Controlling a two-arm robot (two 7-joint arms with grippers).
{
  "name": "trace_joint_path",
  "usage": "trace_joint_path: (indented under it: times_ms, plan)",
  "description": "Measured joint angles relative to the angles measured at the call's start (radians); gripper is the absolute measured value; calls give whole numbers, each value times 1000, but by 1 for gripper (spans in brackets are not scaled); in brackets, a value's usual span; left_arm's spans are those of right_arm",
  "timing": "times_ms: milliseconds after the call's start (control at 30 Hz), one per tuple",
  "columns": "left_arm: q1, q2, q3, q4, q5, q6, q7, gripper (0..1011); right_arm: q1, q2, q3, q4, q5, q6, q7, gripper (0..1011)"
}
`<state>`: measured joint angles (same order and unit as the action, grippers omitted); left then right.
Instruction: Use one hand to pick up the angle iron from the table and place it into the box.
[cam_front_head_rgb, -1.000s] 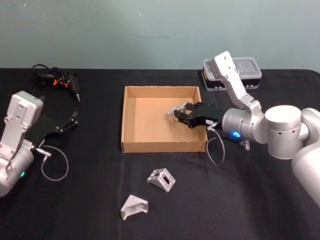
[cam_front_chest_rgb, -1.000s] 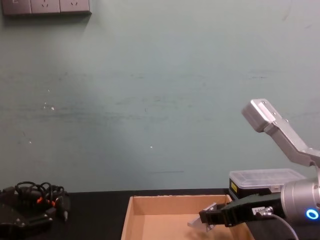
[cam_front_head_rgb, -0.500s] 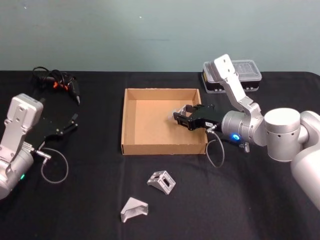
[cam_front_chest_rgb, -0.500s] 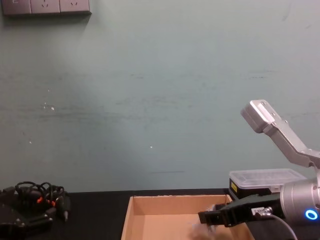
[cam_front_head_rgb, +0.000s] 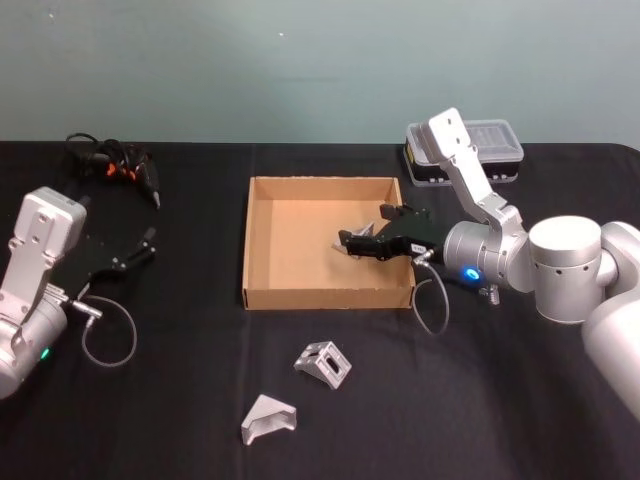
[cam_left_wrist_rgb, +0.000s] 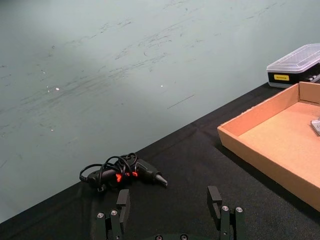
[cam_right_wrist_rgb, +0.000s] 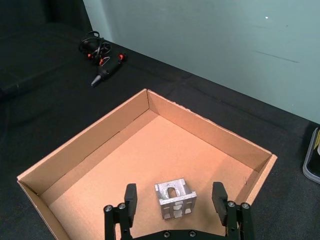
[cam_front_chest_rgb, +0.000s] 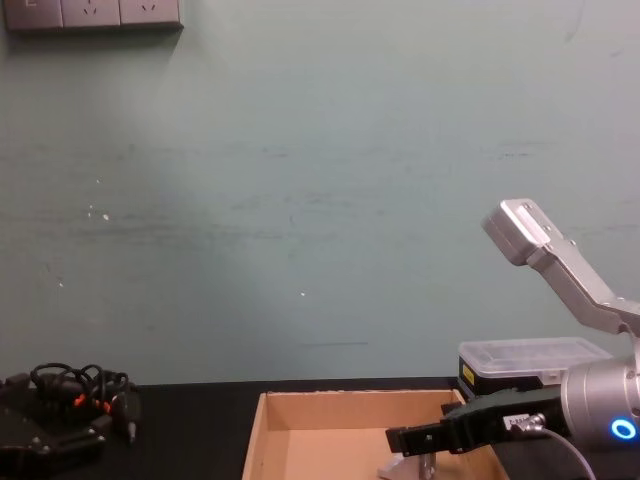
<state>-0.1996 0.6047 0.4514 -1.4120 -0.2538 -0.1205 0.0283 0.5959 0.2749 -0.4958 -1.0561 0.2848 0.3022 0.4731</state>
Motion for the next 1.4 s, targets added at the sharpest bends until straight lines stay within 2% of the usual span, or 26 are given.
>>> trace_joint_path:
  times_ms: [33, 133, 367, 467, 633, 733, 900, 1000, 1067, 1100, 1200, 1400]
  plan:
    - [0, 0, 0, 0, 0, 0, 0, 1012, 0, 0, 0, 0, 0, 0, 0, 966]
    - [0, 0, 0, 0, 0, 0, 0, 1011, 0, 0, 0, 0, 0, 0, 0, 1000]
    - [0, 0, 0, 0, 0, 0, 0, 1011, -1, 1, 0, -1, 0, 1, -1, 1000]
    - [0, 0, 0, 0, 0, 0, 0, 1011, -19, 11, 5, -34, 4, -2, -1, 1000]
    - [0, 0, 0, 0, 0, 0, 0, 1011, -81, 53, 21, -150, 19, -12, 2, 1000]
    - [0, 0, 0, 0, 0, 0, 0, 1011, -128, 86, 34, -243, 32, -10, 2, 1000]
    - [0, 0, 0, 0, 0, 0, 0, 1011, -207, 139, 53, -399, 64, 15, -1, 1000]
    - [0, 0, 0, 0, 0, 0, 0, 1011, -243, 159, 55, -462, 80, 34, -2, 1000]
    - [0, 0, 0, 0, 0, 0, 0, 1011, -286, 183, 47, -537, 96, 60, -5, 1000]
    - [0, 0, 0, 0, 0, 0, 0, 1011, -286, 183, 47, -537, 96, 60, -5, 1000]
    - [0, 0, 0, 0, 0, 0, 0, 1011, -322, 207, 24, -604, 104, 85, -7, 1000]
    - [0, 0, 0, 0, 0, 0, 0, 1011, -337, 237, -26, -651, 91, 117, -5, 1000]
